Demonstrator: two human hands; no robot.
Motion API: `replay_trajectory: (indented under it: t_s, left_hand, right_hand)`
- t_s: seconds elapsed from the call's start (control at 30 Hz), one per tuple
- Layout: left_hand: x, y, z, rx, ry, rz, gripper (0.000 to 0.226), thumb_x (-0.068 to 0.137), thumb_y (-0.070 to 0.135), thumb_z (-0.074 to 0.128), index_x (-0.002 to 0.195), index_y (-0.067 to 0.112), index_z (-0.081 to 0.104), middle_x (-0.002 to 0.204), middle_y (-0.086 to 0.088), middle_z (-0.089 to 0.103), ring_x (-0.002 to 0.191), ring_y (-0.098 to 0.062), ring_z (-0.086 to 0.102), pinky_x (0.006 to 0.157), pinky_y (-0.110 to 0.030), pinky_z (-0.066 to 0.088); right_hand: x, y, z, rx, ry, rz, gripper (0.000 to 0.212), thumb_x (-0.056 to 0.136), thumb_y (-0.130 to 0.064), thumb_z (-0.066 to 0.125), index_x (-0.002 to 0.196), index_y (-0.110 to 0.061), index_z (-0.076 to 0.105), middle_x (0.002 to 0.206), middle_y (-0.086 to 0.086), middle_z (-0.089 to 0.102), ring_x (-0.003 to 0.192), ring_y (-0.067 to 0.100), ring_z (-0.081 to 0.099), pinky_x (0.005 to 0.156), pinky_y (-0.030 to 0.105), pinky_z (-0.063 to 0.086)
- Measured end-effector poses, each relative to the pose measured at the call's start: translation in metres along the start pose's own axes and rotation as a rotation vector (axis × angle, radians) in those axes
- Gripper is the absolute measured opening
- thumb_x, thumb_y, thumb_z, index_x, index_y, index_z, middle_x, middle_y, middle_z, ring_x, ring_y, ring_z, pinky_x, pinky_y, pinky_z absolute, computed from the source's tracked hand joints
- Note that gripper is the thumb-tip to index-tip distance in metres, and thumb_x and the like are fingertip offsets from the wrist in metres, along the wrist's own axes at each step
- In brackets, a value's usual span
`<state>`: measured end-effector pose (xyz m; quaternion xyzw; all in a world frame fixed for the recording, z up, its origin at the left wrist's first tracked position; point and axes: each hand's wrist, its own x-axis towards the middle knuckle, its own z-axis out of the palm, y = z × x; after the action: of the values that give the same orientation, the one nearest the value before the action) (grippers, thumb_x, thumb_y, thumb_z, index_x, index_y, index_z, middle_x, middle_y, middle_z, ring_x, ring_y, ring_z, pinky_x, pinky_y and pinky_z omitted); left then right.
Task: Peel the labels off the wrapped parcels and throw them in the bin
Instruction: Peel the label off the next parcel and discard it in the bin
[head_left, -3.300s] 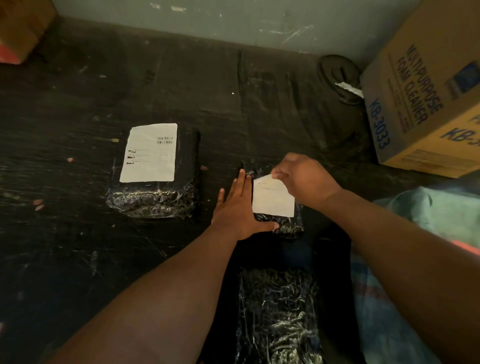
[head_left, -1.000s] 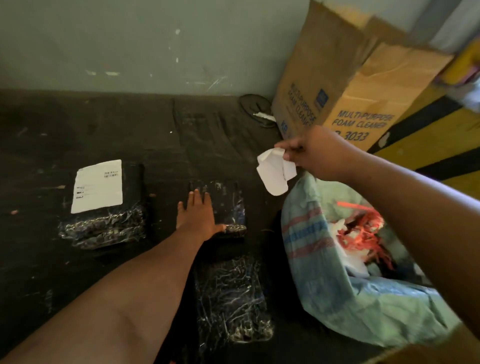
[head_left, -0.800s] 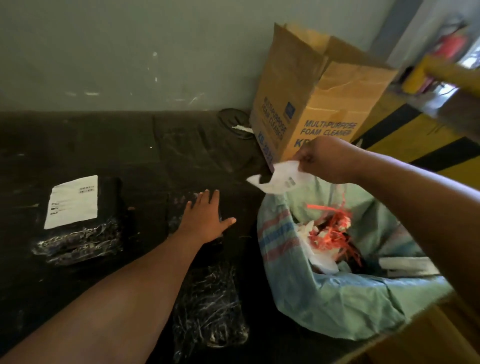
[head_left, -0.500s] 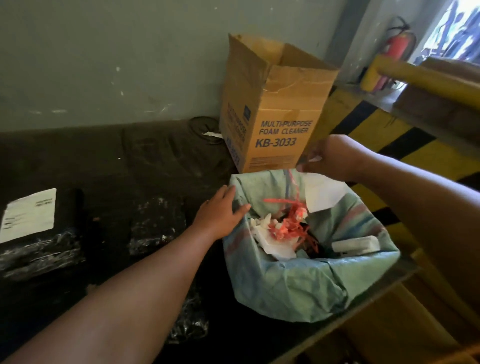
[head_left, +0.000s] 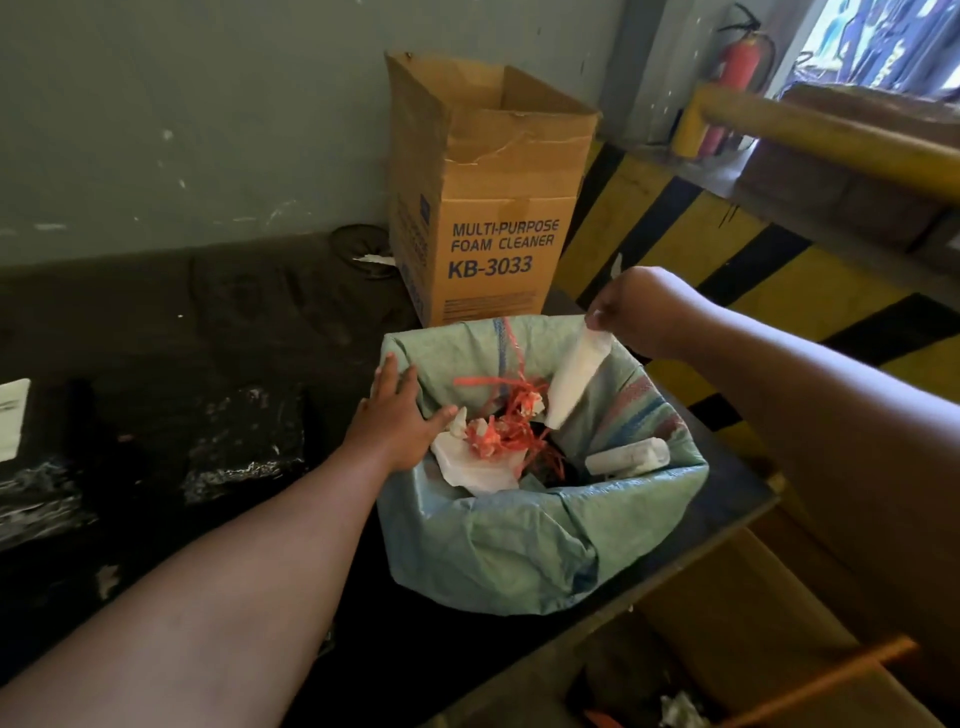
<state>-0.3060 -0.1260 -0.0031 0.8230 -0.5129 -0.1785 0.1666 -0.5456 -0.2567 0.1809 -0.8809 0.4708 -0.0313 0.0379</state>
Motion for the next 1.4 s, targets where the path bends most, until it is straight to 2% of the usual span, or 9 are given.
replay_trajectory:
  t_s: [0.13, 0.3, 0.4, 0.63, 0.8, 0.9, 0.97, 1.1, 1.4]
  left_hand:
    - [0.0, 0.0, 0.001, 0.008, 0.006, -0.013, 0.099, 0.093, 0.074, 0.045, 0.164, 0.019, 0.005, 0.169, 0.0, -0.023, 0.157, -0.02, -0.014, 0.125, -0.052, 0.006]
    - [0.0, 0.002, 0.001, 0.03, -0.001, -0.03, 0.098, 0.093, 0.074, 0.045, 0.164, 0.019, 0.006, 0.168, 0.001, -0.025, 0.156, -0.019, -0.015, 0.126, -0.051, 0.005]
    - [0.0, 0.002, 0.002, 0.02, 0.004, -0.027, 0.096, 0.093, 0.073, 0.047, 0.164, 0.021, 0.009, 0.168, 0.002, -0.024, 0.156, -0.019, -0.014, 0.126, -0.051, 0.004]
    - [-0.002, 0.003, 0.001, 0.025, 0.007, -0.031, 0.093, 0.093, 0.073, 0.046, 0.164, 0.023, 0.012, 0.169, 0.003, -0.024, 0.156, -0.019, -0.014, 0.125, -0.052, 0.004]
    - [-0.001, 0.002, 0.002, 0.028, 0.005, -0.032, 0.093, 0.093, 0.073, 0.047, 0.164, 0.022, 0.014, 0.169, 0.003, -0.024, 0.156, -0.019, -0.014, 0.126, -0.052, 0.004]
    - [-0.001, 0.001, 0.002, 0.036, 0.009, -0.029, 0.093, 0.093, 0.073, 0.047, 0.164, 0.022, 0.014, 0.169, 0.003, -0.023, 0.157, -0.019, -0.013, 0.125, -0.053, 0.005]
    - [-0.001, 0.001, 0.002, 0.035, 0.01, -0.027, 0.094, 0.093, 0.073, 0.048, 0.164, 0.022, 0.014, 0.169, 0.002, -0.023, 0.157, -0.019, -0.013, 0.125, -0.053, 0.005]
    - [-0.001, 0.0, 0.003, 0.031, 0.01, -0.028, 0.093, 0.093, 0.073, 0.048, 0.164, 0.023, 0.014, 0.169, 0.004, -0.023, 0.157, -0.019, -0.013, 0.126, -0.052, 0.005]
    - [-0.003, 0.0, 0.001, 0.013, 0.015, -0.022, 0.094, 0.092, 0.073, 0.049, 0.164, 0.022, 0.014, 0.169, 0.003, -0.024, 0.157, -0.019, -0.012, 0.126, -0.051, 0.005]
  right_hand:
    - [0.002, 0.013, 0.007, -0.071, -0.083, -0.016, 0.034, 0.098, -0.016, 0.051, 0.131, -0.017, 0.06, 0.121, 0.0, 0.067, 0.107, 0.017, 0.064, 0.095, 0.029, 0.051]
    - [0.001, 0.023, 0.011, -0.095, -0.033, -0.013, 0.027, 0.091, -0.031, 0.064, 0.113, -0.019, 0.073, 0.099, -0.004, 0.072, 0.09, 0.011, 0.066, 0.084, 0.027, 0.055]
    - [-0.003, 0.021, 0.006, -0.206, -0.07, -0.033, 0.035, 0.087, -0.042, 0.067, 0.111, -0.017, 0.072, 0.1, -0.002, 0.07, 0.091, 0.013, 0.066, 0.081, 0.027, 0.055]
    - [-0.002, 0.026, 0.011, -0.157, -0.074, -0.045, 0.033, 0.083, -0.025, 0.074, 0.115, -0.018, 0.069, 0.106, -0.003, 0.068, 0.092, 0.011, 0.062, 0.076, 0.021, 0.052]
    - [0.004, 0.031, 0.022, -0.178, -0.11, -0.043, 0.044, 0.084, -0.018, 0.07, 0.128, -0.02, 0.062, 0.115, -0.002, 0.068, 0.093, 0.012, 0.064, 0.079, 0.024, 0.056]
    - [0.004, 0.032, 0.023, -0.202, -0.085, -0.037, 0.027, 0.093, -0.03, 0.061, 0.115, -0.017, 0.07, 0.1, -0.002, 0.071, 0.087, 0.012, 0.066, 0.08, 0.028, 0.057]
    - [0.002, 0.031, 0.023, -0.211, -0.041, -0.026, 0.03, 0.093, -0.037, 0.059, 0.104, -0.013, 0.073, 0.094, 0.0, 0.07, 0.086, 0.015, 0.067, 0.08, 0.032, 0.057]
    - [0.001, 0.031, 0.022, -0.135, -0.108, 0.039, 0.023, 0.087, -0.032, 0.062, 0.09, -0.011, 0.071, 0.086, 0.006, 0.067, 0.082, 0.025, 0.064, 0.075, 0.038, 0.054]
    - [0.002, 0.028, 0.028, -0.116, -0.095, -0.021, 0.021, 0.094, -0.017, 0.056, 0.105, -0.017, 0.075, 0.097, -0.004, 0.072, 0.088, 0.012, 0.068, 0.084, 0.031, 0.057]
